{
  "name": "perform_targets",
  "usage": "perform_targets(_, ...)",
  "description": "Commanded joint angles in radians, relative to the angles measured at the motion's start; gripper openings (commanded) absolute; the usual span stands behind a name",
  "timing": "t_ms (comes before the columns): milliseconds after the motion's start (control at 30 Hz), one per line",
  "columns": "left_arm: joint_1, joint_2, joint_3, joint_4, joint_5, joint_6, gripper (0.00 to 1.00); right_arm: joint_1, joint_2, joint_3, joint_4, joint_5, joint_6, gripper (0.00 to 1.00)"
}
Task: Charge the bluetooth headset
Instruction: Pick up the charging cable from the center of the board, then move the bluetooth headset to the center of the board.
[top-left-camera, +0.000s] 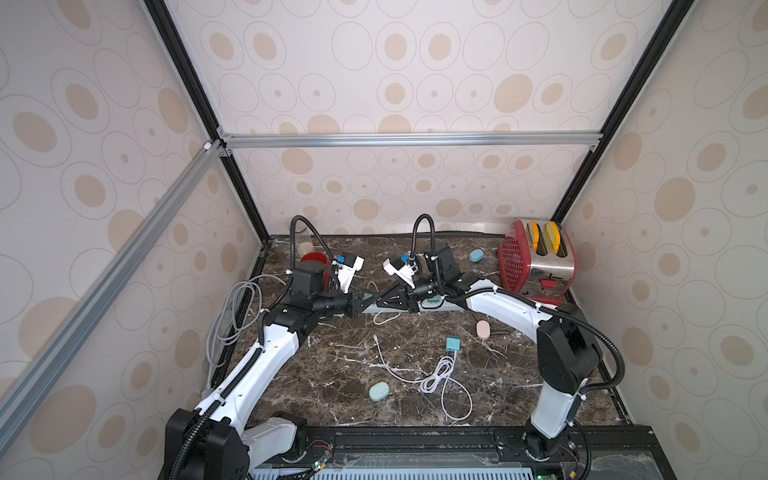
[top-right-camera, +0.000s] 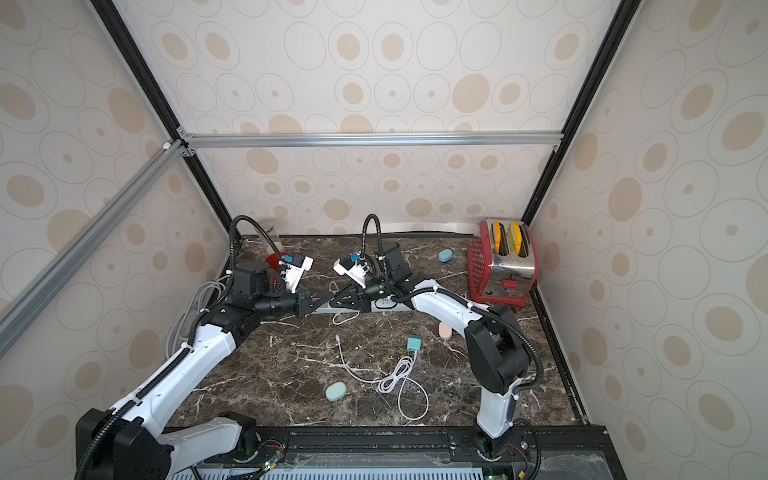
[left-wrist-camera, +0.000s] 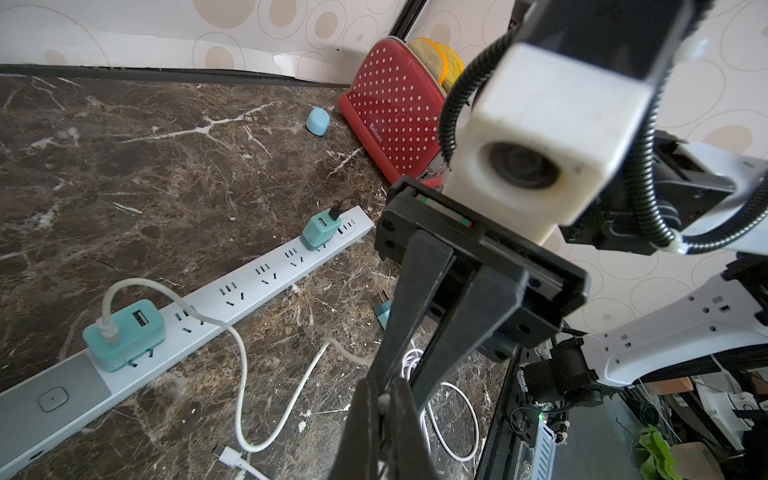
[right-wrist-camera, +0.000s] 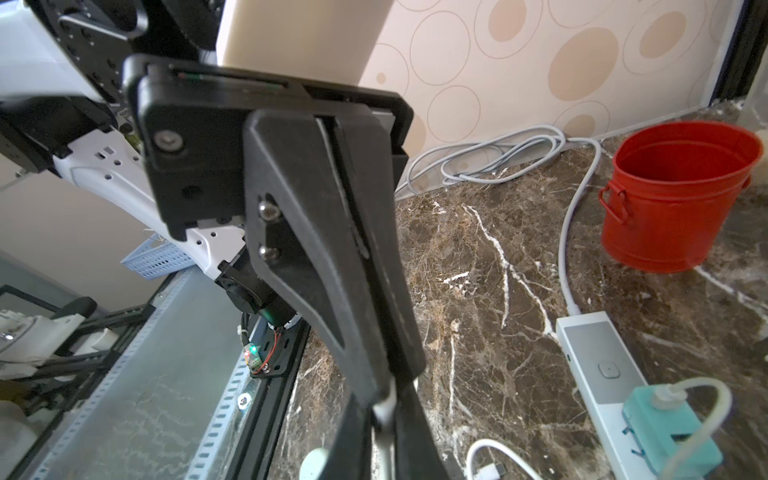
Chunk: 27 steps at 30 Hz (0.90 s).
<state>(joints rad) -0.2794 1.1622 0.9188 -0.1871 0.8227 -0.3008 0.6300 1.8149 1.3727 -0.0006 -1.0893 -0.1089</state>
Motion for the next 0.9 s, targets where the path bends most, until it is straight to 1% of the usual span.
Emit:
perform_targets(0,0.004,0.001,-0.001,0.019,0.012,0.021,0.07,0.001,0.013,0.026,0.031,-0.023,-0.007,0.01)
perform_targets(67,0.004,0.004,-0.001,0.019,0.010,0.020,0.12,0.001,0.012,0.019,0.037,-0.021,-0.007,0.00)
perform_targets(100,0.004,0.006,0.000,0.017,0.005,0.016,0.22,0.001,0.011,0.016,0.042,-0.019,-0.008,0.00)
perform_targets(133,0.003,0.005,0.003,0.017,-0.003,0.007,0.37,0.001,0.010,0.011,0.048,-0.015,-0.007,0.00)
perform_targets(167,0.004,0.004,0.005,0.022,-0.009,-0.006,0.47,0.002,0.010,0.007,0.053,-0.011,-0.008,0.00)
perform_targets(200,0.004,-0.002,0.010,0.024,-0.026,-0.022,0.56,0.002,0.010,-0.001,0.057,0.001,-0.009,0.00)
perform_targets(233,0.005,-0.010,0.018,0.018,-0.054,-0.036,0.62,0.002,0.008,-0.010,0.059,0.026,-0.014,0.00)
perform_targets(267,0.005,-0.021,0.027,0.006,-0.092,-0.051,0.65,0.001,0.009,-0.017,0.059,0.052,-0.018,0.00)
perform_targets(333,0.004,-0.047,0.046,-0.047,-0.207,-0.090,0.68,-0.001,0.002,-0.041,0.062,0.126,-0.025,0.00)
perform_targets(433,0.004,-0.078,0.079,-0.202,-0.376,-0.138,0.66,-0.003,-0.008,-0.072,0.064,0.221,-0.038,0.00)
perform_targets(567,-0.013,-0.157,0.076,-0.378,-0.443,-0.100,0.61,-0.015,-0.004,-0.101,0.065,0.323,-0.026,0.00)
perform_targets(633,-0.076,-0.206,0.058,-0.453,-0.543,-0.039,0.60,-0.023,-0.001,-0.122,0.078,0.339,-0.025,0.00)
perform_targets(667,-0.126,-0.222,0.049,-0.496,-0.613,-0.017,0.60,-0.028,-0.001,-0.132,0.088,0.349,-0.026,0.00)
perform_targets(700,-0.170,-0.233,0.037,-0.517,-0.650,-0.002,0.60,-0.029,0.000,-0.139,0.088,0.357,-0.029,0.00)
perform_targets(733,-0.201,-0.239,0.025,-0.525,-0.674,-0.004,0.60,-0.030,-0.001,-0.143,0.085,0.362,-0.032,0.00)
perform_targets(800,-0.284,-0.248,-0.006,-0.529,-0.757,-0.002,0.60,-0.035,-0.003,-0.151,0.085,0.364,-0.035,0.00)
perform_targets(867,-0.374,-0.239,-0.025,-0.540,-0.850,0.013,0.62,-0.036,0.001,-0.158,0.087,0.360,-0.039,0.00)
